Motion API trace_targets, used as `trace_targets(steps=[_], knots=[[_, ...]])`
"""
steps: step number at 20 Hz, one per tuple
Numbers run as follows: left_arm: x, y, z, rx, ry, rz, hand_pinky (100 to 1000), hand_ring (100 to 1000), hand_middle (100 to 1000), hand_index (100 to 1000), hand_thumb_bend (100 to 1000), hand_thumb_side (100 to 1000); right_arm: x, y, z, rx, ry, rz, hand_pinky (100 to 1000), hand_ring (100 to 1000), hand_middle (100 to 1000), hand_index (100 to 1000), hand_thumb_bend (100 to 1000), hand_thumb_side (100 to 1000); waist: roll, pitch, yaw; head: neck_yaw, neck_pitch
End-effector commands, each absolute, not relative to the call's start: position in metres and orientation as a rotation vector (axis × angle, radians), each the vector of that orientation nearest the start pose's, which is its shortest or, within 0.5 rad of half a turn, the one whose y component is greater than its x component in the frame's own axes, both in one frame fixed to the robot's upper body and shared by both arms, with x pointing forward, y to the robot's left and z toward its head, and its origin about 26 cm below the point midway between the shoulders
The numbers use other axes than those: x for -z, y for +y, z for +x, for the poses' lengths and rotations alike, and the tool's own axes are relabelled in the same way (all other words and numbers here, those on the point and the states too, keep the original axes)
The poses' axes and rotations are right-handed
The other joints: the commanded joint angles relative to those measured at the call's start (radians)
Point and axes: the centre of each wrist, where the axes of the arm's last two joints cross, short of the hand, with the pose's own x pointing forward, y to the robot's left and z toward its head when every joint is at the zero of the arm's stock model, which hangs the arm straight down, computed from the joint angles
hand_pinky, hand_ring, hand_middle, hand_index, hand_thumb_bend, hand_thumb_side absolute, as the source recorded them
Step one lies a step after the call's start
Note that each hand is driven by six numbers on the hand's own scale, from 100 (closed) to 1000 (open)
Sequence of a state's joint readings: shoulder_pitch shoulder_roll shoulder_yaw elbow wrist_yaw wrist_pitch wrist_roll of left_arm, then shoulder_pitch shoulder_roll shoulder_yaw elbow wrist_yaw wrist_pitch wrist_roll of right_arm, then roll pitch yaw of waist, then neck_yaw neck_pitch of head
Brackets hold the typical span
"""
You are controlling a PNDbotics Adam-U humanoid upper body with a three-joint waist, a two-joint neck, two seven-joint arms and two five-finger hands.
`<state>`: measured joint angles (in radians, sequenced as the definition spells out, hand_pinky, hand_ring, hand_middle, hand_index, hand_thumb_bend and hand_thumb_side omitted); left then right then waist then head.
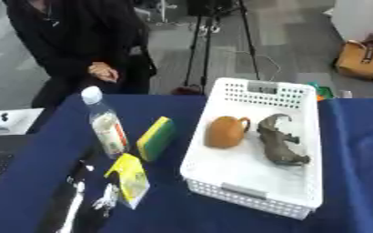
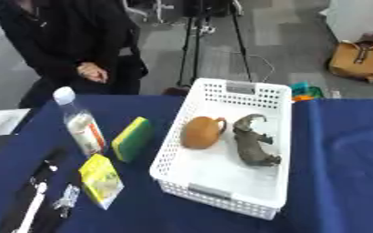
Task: Pick up objects on the table and place them in the box.
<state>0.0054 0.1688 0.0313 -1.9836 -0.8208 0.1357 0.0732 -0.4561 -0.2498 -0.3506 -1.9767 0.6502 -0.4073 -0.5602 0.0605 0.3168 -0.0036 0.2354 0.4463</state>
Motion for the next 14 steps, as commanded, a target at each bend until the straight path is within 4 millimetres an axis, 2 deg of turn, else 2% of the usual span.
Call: trace_targets(steps=[1, 5, 7, 9, 14], knots=[[-0.1104, 0.2714, 0.2599, 0.569, -1.683, 1.044, 1000, 1000, 1000, 1000, 145, 1000, -0.2589, -0.3209, 0.2996, -0.193, 2.834, 1.349, 472, 443, 378, 530, 100, 925, -0.007, -0.012, 0.003, 0.003, -0.015], [-0.1099, 0.2696, 0.2602, 0.581, -1.692, 0.945, 1000, 1000, 1000, 1000, 136, 1000, -0.2585, -0.3205, 0.2997, -0.201, 2.834, 1.351, 470, 440, 375, 527, 100, 929, -0.013, -0.011, 0.006, 0.002, -0.02], [-0.1103, 0.2703, 0.2605, 0.57, -1.705, 0.919, 1000, 1000, 1000, 1000, 100, 1000, -0.2585, -0.3203, 0.2999, -0.206, 2.835, 1.351, 468, 438, 373, 522, 100, 934, -0.017, -0.01, 0.008, 0.002, -0.025], [-0.1103, 0.2702, 0.2606, 0.559, -1.717, 0.896, 1000, 1000, 1000, 1000, 100, 981, -0.2583, -0.32, 0.3, -0.209, 2.836, 1.35, 465, 436, 370, 519, 100, 936, -0.02, -0.01, 0.009, 0.003, -0.03], [-0.1096, 0.2703, 0.2602, 0.53, -1.737, 0.837, 1000, 1000, 1000, 1000, 115, 1000, -0.2581, -0.3196, 0.3002, -0.216, 2.839, 1.35, 464, 433, 367, 516, 100, 941, -0.026, -0.009, 0.009, 0.004, -0.037]])
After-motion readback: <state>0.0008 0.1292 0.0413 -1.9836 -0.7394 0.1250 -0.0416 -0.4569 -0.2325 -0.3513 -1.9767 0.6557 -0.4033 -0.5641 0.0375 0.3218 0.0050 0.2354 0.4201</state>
